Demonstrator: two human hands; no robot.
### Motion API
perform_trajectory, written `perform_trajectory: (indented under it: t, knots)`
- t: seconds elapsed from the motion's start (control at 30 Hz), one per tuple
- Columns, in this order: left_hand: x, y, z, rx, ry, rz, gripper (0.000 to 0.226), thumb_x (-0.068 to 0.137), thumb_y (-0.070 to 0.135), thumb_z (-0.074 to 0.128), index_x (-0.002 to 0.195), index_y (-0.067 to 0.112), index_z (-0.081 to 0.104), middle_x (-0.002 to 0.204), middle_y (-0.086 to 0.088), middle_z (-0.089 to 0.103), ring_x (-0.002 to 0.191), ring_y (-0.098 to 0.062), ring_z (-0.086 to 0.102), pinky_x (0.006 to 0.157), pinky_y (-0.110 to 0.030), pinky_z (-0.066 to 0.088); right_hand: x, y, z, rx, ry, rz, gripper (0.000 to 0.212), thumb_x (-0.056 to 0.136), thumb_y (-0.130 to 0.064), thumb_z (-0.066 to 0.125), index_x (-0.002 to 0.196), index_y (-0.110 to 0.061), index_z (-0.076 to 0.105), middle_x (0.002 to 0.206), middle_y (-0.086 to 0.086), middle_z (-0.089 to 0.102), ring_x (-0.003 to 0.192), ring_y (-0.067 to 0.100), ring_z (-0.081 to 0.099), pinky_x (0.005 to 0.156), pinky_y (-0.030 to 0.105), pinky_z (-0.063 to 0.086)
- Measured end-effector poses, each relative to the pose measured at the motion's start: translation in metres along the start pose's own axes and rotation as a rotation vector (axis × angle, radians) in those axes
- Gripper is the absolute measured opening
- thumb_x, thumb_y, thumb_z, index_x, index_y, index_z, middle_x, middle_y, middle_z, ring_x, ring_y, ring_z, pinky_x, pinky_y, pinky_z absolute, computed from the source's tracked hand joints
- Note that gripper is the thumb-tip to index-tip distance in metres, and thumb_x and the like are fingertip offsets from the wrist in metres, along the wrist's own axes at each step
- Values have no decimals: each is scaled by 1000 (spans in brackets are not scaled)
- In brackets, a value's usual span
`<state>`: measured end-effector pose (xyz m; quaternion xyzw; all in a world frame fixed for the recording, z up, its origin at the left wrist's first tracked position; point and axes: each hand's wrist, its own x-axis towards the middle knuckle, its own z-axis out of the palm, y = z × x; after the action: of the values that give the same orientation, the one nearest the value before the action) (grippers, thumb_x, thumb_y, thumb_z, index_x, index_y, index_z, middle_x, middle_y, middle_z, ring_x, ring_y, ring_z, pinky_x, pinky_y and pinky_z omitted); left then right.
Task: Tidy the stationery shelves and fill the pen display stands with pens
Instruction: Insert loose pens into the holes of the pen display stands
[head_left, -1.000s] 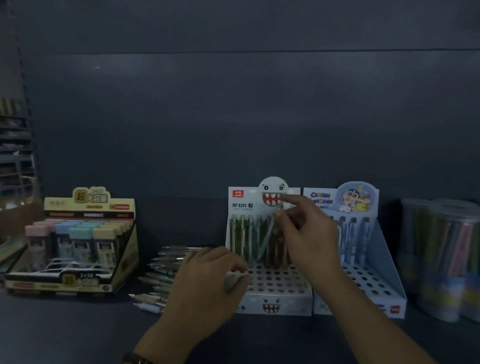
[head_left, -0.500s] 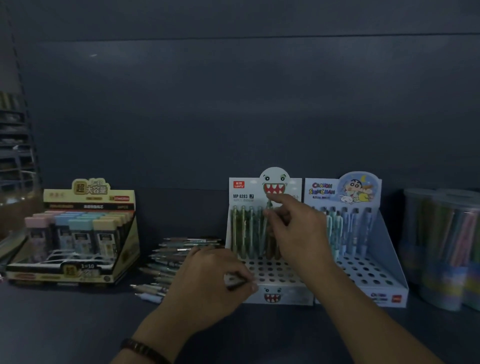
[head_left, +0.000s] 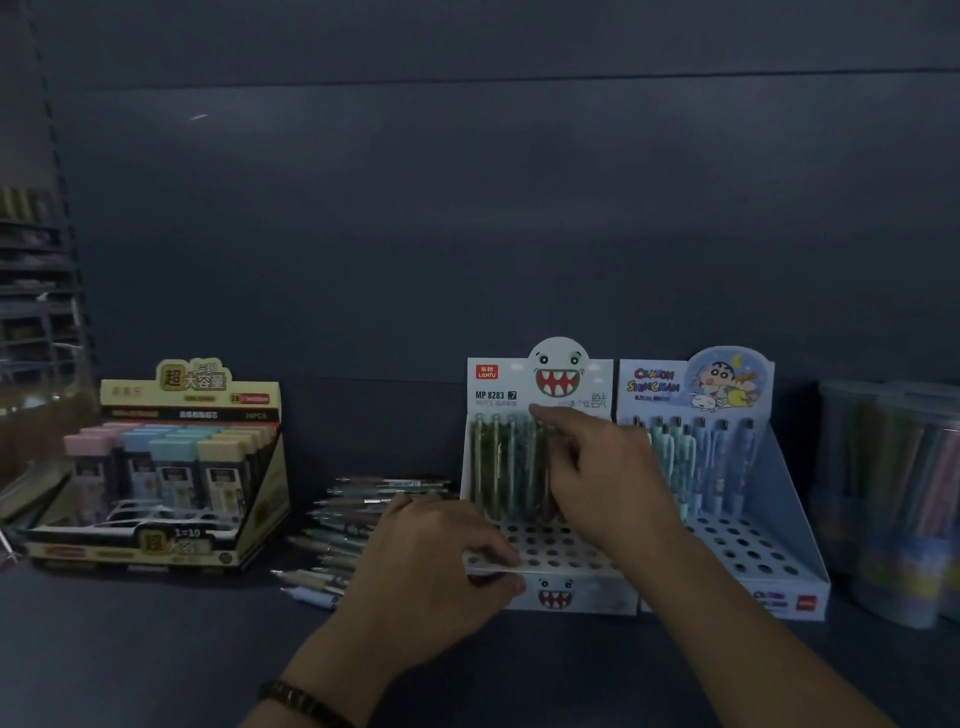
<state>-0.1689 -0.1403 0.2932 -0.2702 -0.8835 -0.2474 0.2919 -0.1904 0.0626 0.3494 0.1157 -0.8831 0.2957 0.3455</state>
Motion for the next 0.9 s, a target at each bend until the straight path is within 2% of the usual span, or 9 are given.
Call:
perform_trajectory:
  t: [0.13,0.2,0.3,0.37,0.43,0.5,0.6,0.7,0.9]
  knots:
    - [-1,-2,1,10,-6,12,26,73,63,77,92,46,79,89,33,69,89,10,64,88,-32,53,0,-4,0,-61,-157,61,61,99,-14,47,149,-49,50,115,5,73,97,18,67,97,37,57]
    - [0,-3,1,11,-6,16,27,73,64,77,92,45,79,89,33,69,89,10,64,88,-32,53,-1,-4,0,-67,-174,70,62,99,-13,46,150,-49,48,121,6,71,99,18,68,98,35,57]
    - [0,-5,2,1,-8,28,28,73,65,77,93,46,79,90,34,69,89,11,64,89,-32,53,-1,-1,0,-27,-149,66,61,100,-14,46,150,-48,48,110,4,73,76,10,69,87,32,60]
    - [0,-4,1,-11,1,46,26,74,64,78,93,45,78,90,33,68,88,9,64,87,-31,53,-3,-1,1,-3,-132,43,59,100,-16,48,152,-45,47,85,-4,70,62,6,64,75,31,60]
    - [1,-1,-3,-52,28,71,19,80,58,79,91,43,77,89,29,67,85,5,64,80,-28,53,-7,-7,4,23,-113,-5,57,100,-20,51,153,-40,47,65,-16,53,68,12,64,78,36,60]
    - [4,0,-16,-76,51,84,10,84,47,80,87,39,75,89,25,66,83,0,65,74,-21,51,-12,-15,7,39,-84,-46,49,99,-26,54,147,-37,51,63,-17,44,75,16,59,83,40,59]
    - [4,-15,-48,-73,84,79,12,86,28,83,89,35,73,89,21,68,80,-4,68,72,-15,51,-20,-30,13,107,-88,-76,25,99,-31,59,123,-35,63,60,-10,57,59,5,58,65,30,54]
    - [-18,-45,-76,-32,68,44,23,84,15,84,95,33,74,93,20,71,79,-7,68,69,-20,53,-29,-45,19,160,-190,-132,12,98,-34,64,108,-33,69,65,-13,60,62,2,59,63,24,52]
    - [-68,-85,-85,33,-24,-47,25,85,19,80,93,41,71,94,21,66,81,-7,64,66,-28,54,-46,-65,34,74,-423,-269,15,95,-36,68,91,-24,76,70,-16,62,67,2,62,62,21,48]
